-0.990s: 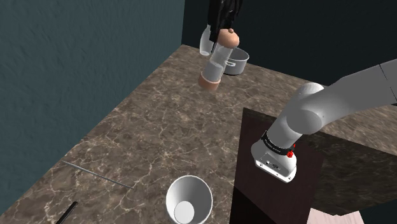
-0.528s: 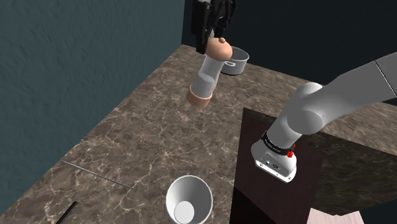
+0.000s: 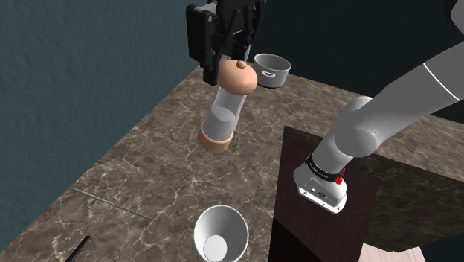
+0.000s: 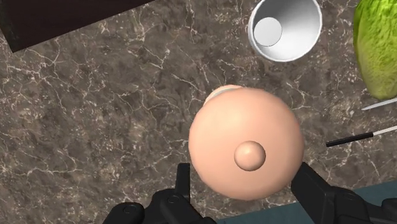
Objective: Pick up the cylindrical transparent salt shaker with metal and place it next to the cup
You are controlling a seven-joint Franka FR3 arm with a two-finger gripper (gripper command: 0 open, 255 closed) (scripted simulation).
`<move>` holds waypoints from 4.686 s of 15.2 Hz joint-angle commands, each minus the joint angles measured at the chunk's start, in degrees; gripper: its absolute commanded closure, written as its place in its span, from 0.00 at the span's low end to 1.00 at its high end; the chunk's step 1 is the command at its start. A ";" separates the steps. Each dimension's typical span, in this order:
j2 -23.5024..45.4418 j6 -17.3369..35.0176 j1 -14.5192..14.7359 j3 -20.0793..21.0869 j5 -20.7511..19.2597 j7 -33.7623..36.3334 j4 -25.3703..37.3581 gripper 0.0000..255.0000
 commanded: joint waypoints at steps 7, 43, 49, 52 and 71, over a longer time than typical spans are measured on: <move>20.79 -1.33 0.60 19.64 -13.03 20.82 15.25 1.00; 34.56 18.95 7.52 22.79 -25.18 34.96 -0.43 1.00; 35.71 23.10 7.81 22.15 -26.50 36.09 -4.18 1.00; 36.52 25.09 8.16 21.68 -27.40 36.80 -5.84 1.00; 39.17 29.84 9.57 20.00 -30.33 38.99 -9.46 0.00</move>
